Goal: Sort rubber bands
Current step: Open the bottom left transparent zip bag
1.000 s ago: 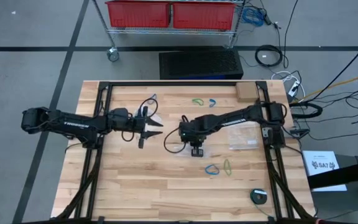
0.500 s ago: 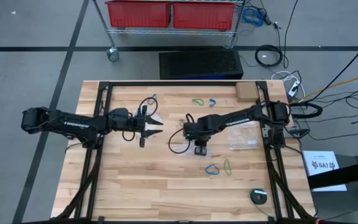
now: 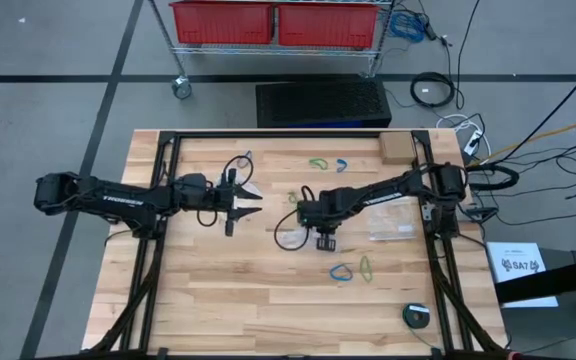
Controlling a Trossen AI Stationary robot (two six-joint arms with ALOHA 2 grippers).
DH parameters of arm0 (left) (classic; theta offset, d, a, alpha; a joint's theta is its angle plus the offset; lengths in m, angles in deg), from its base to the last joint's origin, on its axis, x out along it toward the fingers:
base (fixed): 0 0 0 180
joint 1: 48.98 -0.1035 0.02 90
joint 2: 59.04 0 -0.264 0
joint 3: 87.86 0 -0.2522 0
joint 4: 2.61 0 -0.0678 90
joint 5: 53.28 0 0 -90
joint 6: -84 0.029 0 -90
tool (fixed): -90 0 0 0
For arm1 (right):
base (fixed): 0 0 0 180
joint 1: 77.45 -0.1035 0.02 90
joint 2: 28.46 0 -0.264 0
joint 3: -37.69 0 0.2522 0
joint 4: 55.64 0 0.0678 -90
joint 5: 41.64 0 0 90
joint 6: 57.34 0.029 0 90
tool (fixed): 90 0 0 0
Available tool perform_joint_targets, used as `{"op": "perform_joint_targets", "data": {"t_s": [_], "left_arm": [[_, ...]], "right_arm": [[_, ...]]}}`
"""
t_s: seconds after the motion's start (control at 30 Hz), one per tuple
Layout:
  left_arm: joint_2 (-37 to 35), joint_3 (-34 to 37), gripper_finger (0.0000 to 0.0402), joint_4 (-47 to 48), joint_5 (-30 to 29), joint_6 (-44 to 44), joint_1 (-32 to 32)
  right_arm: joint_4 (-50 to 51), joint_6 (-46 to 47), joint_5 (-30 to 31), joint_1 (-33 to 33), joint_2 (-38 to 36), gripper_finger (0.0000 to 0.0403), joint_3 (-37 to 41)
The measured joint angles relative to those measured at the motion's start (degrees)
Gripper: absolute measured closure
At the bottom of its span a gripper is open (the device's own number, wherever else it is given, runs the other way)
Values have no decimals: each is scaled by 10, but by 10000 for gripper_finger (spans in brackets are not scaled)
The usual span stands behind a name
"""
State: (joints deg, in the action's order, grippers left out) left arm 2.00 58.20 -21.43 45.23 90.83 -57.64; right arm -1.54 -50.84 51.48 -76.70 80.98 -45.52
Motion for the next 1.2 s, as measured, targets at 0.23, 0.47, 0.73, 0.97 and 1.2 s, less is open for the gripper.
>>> {"op": "perform_joint_targets", "data": {"t_s": [0.23, 0.47, 0.73, 0.97, 1.2], "left_arm": [[0, 0, 253, 0, -64, 11, 0], [0, 0, 253, 15, -136, 33, 0], [0, 0, 253, -28, -86, 10, -2], [4, 0, 253, -85, -29, -50, -3], [32, 0, 253, -106, 8, -101, -3]], "right_arm": [[52, 4, 71, -29, -10, 400, -48], [93, 33, 179, -58, -70, 401, -78], [90, 51, 301, -96, -144, 401, -79], [87, 45, 373, -126, -166, 401, -79], [63, 23, 412, -133, -166, 401, -79]]}}
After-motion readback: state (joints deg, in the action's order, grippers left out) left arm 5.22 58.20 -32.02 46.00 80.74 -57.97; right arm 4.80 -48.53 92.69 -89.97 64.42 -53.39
